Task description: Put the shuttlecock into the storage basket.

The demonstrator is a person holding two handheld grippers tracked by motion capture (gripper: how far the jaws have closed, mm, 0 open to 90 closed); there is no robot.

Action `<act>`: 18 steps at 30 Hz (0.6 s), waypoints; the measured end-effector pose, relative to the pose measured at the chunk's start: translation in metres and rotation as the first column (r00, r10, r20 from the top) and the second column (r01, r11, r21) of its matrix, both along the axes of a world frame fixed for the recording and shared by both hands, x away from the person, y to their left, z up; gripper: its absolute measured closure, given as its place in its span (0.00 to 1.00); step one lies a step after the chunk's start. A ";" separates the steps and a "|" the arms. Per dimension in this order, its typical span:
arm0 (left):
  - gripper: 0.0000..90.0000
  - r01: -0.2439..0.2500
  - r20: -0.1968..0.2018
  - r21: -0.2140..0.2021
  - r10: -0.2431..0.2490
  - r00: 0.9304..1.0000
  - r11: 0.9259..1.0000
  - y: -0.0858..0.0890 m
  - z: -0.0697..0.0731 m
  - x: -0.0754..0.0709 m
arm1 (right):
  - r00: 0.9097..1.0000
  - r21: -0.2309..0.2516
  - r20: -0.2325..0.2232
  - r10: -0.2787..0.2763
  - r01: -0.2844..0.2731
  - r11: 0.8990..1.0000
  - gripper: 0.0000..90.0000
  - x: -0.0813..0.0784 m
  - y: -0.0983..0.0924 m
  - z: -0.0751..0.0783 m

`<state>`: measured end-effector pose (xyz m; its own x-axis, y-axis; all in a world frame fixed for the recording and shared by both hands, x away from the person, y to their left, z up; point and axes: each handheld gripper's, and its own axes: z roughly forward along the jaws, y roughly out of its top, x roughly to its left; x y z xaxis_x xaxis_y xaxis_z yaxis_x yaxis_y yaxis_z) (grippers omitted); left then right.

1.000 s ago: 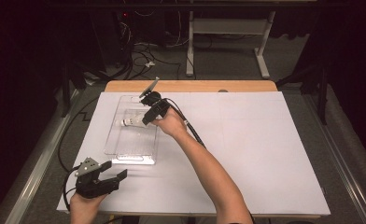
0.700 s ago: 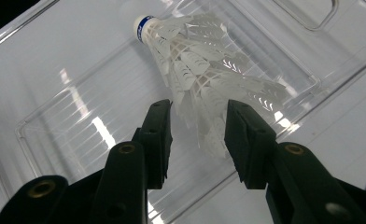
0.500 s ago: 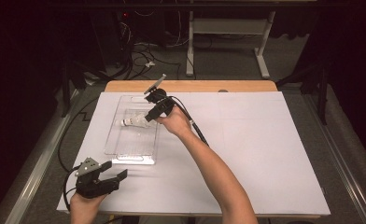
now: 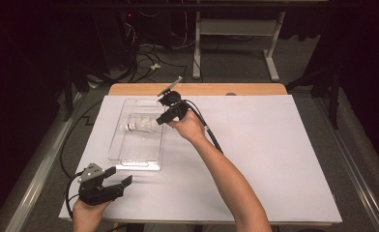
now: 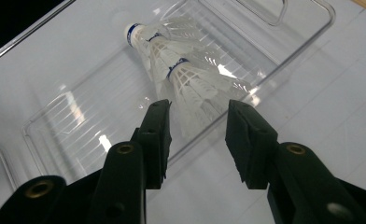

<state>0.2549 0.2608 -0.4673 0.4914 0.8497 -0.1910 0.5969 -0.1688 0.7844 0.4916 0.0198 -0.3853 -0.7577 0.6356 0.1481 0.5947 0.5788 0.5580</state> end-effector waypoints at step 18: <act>0.30 0.002 -0.002 -0.001 -0.002 1.000 1.000 -0.001 0.000 -0.001 | 0.999 0.025 0.012 -0.035 0.035 0.999 0.66 -0.004 -0.034 -0.005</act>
